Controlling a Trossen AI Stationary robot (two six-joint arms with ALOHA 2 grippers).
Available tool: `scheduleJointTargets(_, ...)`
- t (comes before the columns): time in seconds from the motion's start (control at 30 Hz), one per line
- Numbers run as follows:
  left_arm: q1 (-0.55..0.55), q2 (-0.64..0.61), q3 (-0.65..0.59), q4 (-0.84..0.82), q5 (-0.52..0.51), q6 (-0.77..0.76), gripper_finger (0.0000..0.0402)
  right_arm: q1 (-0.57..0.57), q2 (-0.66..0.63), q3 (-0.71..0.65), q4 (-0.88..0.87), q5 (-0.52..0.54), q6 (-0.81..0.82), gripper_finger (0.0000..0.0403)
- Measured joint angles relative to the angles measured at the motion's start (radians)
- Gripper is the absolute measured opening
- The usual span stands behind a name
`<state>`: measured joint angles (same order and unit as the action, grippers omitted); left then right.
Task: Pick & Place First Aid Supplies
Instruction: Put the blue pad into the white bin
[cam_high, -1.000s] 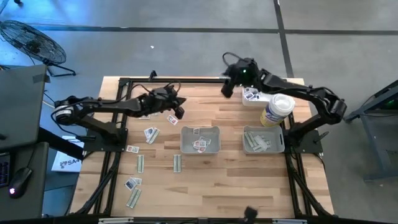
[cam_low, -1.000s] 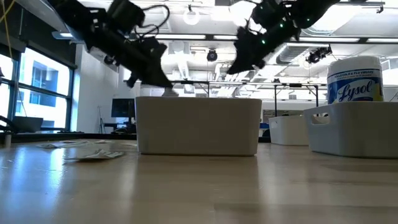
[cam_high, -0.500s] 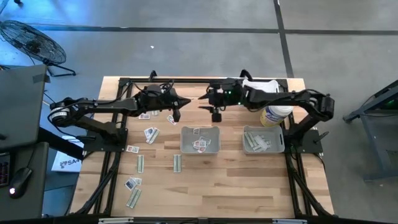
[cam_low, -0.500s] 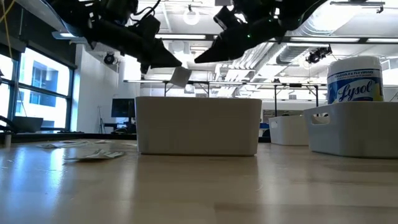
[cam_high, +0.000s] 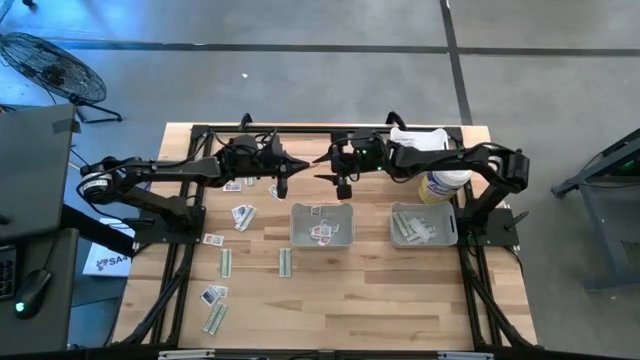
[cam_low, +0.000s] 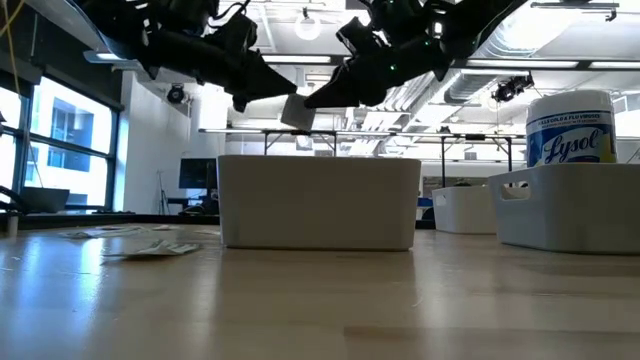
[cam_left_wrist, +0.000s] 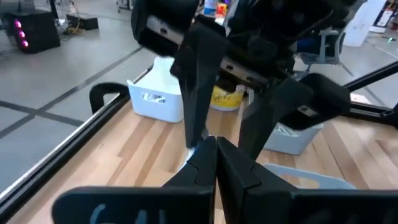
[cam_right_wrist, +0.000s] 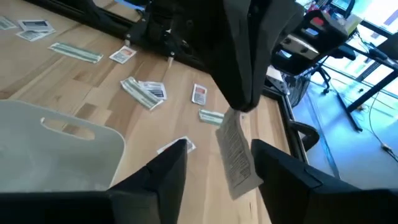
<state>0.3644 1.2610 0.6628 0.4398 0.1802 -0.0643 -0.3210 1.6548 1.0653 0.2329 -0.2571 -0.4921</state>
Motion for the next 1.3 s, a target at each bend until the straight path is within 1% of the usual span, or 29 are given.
scheduleJointTargets(0.13,0.000,0.000,0.000,0.027,0.016,0.000,0.0000,0.001,0.007,0.000,0.009,0.003,0.018,0.0134)
scheduleJointTargets(0.23,0.001,0.000,0.000,0.035,0.015,0.007,0.0000,0.001,0.008,0.000,0.012,0.003,0.043,0.0085)
scheduleJointTargets(0.33,0.002,0.000,0.000,0.034,0.016,0.010,0.0000,0.001,0.008,0.000,0.013,0.004,0.049,0.0023)
scheduleJointTargets(0.37,0.002,0.000,0.000,0.033,0.018,0.012,0.0000,0.001,0.008,0.000,0.014,0.011,0.055,0.0012)
scheduleJointTargets(0.4,0.002,0.000,0.000,0.031,0.020,0.012,0.0001,0.002,0.008,0.000,0.016,0.029,0.066,0.0008)
scheduleJointTargets(0.5,0.002,0.000,0.000,0.028,0.019,0.017,0.0008,0.011,0.008,0.000,0.018,0.117,0.117,0.0015)
scheduleJointTargets(0.57,0.002,0.000,0.000,0.021,0.009,0.031,0.0021,0.018,0.006,0.000,-0.010,0.175,0.127,0.0006)
scheduleJointTargets(0.63,0.002,-0.013,0.000,-0.016,-0.030,0.044,0.0041,0.024,0.002,0.000,-0.042,0.220,0.131,0.0003)
scheduleJointTargets(0.77,0.002,-0.052,0.000,-0.141,-0.164,0.065,0.0094,0.024,-0.030,0.000,-0.151,0.340,0.198,0.0003)
scheduleJointTargets(0.83,0.003,-0.074,0.000,-0.235,-0.222,0.070,0.0119,0.013,-0.055,0.000,-0.255,0.464,0.236,0.0003)
scheduleJointTargets(0.9,0.003,-0.087,0.000,-0.321,-0.261,0.081,0.0137,-0.014,-0.073,0.000,-0.363,0.634,0.289,0.0005)
scheduleJointTargets(0.97,0.002,-0.088,0.000,-0.389,-0.277,0.078,0.0149,-0.057,-0.081,0.000,-0.493,0.795,0.362,0.0004)
scheduleJointTargets(1.03,0.002,-0.083,-0.003,-0.434,-0.282,0.062,0.0153,-0.119,-0.081,0.000,-0.613,0.886,0.464,0.0002)
scheduleJointTargets(1.07,0.002,-0.076,-0.006,-0.444,-0.285,0.059,0.0154,-0.155,-0.081,0.000,-0.677,0.897,0.523,0.0002)
scheduleJointTargets(1.17,0.002,-0.059,-0.028,-0.449,-0.286,0.052,0.0154,-0.262,-0.071,0.000,-0.805,0.856,0.672,0.0004)
scheduleJointTargets(1.23,0.002,-0.046,-0.034,-0.440,-0.286,0.049,0.0154,-0.318,-0.070,0.000,-0.852,0.849,0.724,0.0002)
scheduleJointTargets(1.3,0.002,-0.040,-0.044,-0.445,-0.288,0.048,0.0154,-0.355,-0.070,0.000,-0.852,0.849,0.750,0.0002)
